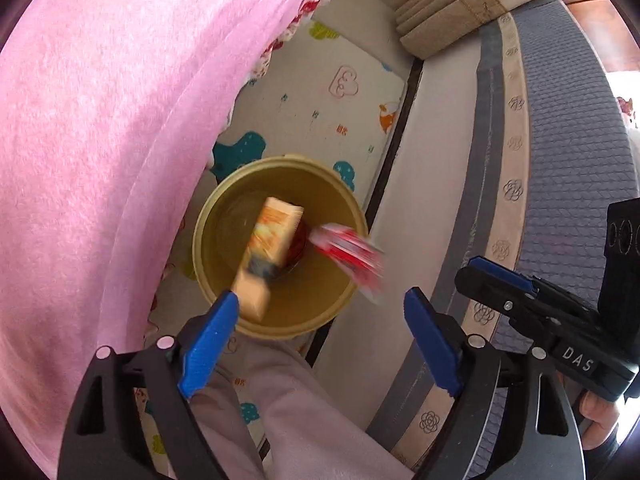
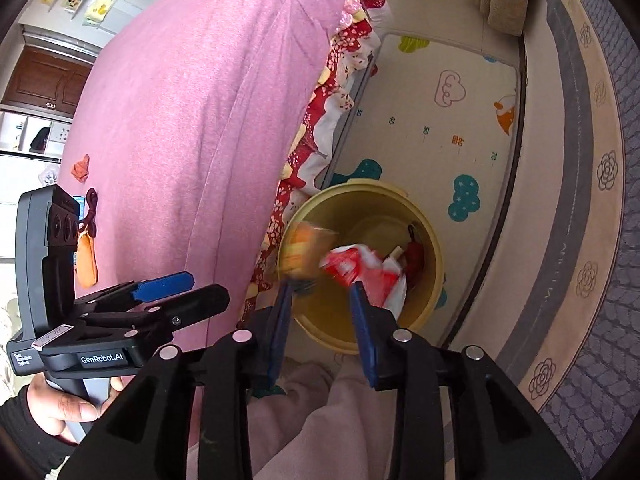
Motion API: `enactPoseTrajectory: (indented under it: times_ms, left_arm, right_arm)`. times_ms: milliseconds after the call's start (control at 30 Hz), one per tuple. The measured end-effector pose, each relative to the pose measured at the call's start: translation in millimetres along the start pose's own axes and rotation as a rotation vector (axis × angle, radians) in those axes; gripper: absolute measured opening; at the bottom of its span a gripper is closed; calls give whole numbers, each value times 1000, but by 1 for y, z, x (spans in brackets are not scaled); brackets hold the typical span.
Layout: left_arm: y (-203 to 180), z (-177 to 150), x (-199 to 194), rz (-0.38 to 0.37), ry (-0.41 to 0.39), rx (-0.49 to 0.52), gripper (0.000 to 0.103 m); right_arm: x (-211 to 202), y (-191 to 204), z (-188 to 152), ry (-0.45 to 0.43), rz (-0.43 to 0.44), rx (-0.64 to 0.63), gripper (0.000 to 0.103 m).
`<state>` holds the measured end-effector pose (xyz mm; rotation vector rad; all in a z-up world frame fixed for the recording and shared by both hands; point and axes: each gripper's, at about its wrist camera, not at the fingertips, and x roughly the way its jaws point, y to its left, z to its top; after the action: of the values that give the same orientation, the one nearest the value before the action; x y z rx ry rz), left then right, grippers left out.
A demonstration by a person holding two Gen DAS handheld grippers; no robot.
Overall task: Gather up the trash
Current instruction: 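Open both grippers to drop the box and wrapper into the bucket, then move both grippers back over the bed toward the remaining items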
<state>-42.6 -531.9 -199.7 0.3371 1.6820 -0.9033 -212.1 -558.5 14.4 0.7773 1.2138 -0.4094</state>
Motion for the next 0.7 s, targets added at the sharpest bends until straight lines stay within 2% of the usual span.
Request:
enactPoseTrajectory:
  times_ms: [133, 333, 533, 700]
  left_arm:
    - [-3, -4, 3, 1, 18, 29, 84]
    - [-2, -7, -1, -19, 9, 18, 84]
    - [4, -6, -19, -33, -31, 10, 84]
    - [23, -10, -49, -39, -91, -17, 84]
  right_arm:
    - [1, -2, -1, 3, -7, 3, 32]
    - [2, 1, 0, 9, -15, -2, 32]
    - [-6, 20, 4, 5, -28, -42, 32]
    - [-11, 53, 10, -2, -24, -104, 32]
